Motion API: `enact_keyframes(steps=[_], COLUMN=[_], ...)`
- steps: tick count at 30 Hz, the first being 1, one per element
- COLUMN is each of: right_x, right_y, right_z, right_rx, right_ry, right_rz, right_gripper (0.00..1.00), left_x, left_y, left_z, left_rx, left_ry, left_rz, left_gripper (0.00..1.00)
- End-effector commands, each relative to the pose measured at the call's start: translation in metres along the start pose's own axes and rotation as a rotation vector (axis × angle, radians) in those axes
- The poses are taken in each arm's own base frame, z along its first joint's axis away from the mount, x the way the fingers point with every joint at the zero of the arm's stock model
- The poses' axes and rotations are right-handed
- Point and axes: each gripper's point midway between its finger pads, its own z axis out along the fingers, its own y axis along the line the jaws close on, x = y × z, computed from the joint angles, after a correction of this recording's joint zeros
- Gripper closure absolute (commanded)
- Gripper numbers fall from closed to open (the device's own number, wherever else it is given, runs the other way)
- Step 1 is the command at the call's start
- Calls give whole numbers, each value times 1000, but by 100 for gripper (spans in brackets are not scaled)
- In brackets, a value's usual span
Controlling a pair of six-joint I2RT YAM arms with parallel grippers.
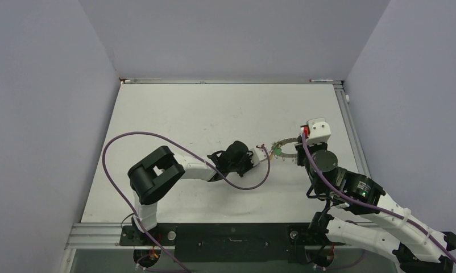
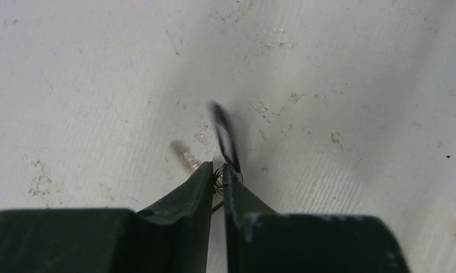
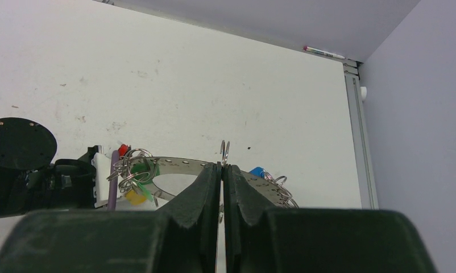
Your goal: Put the keys on the keyring
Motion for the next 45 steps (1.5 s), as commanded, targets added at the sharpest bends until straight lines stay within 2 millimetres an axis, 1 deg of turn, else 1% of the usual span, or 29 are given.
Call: enact_keyframes(steps=[1, 5, 11, 14, 18, 28, 32, 36, 42, 45], right_x=[-18, -18, -17, -17, -17, -17, -20, -24, -35, -40], right_y=[-1, -1, 1, 2, 2, 7, 10, 18, 45, 59], right_z=[-3, -2, -1, 0, 0, 2, 2, 1, 5, 7], right_rx=[-1, 0, -1, -5, -6, -16, -39, -89, -201, -255], right_ry=[-45, -44, -46, -45, -47, -51, -63, -83, -101, -107], right_rz=[60, 59, 62, 62, 64, 62, 70, 76, 63, 47], right_gripper=[95, 95, 95, 95, 95, 95, 95, 95, 95, 95], left_x=[-7, -8, -21, -27, -40, -69, -86, -103, -124, -134], left_y=[1, -1, 0, 6, 11, 16, 16, 17, 14, 12], left_z=[2, -2, -15, -23, -39, -77, -102, -135, -184, -212], left_rx=[-5, -6, -12, -18, -15, -2, -3, -10, -11, -15], left_ry=[-25, -41, -82, -97, -143, -262, -323, -381, -446, -483], left_rz=[8, -24, -89, -146, -201, -277, -296, -311, -331, -330], left_gripper=[99, 100, 100, 100, 100, 100, 100, 100, 100, 100])
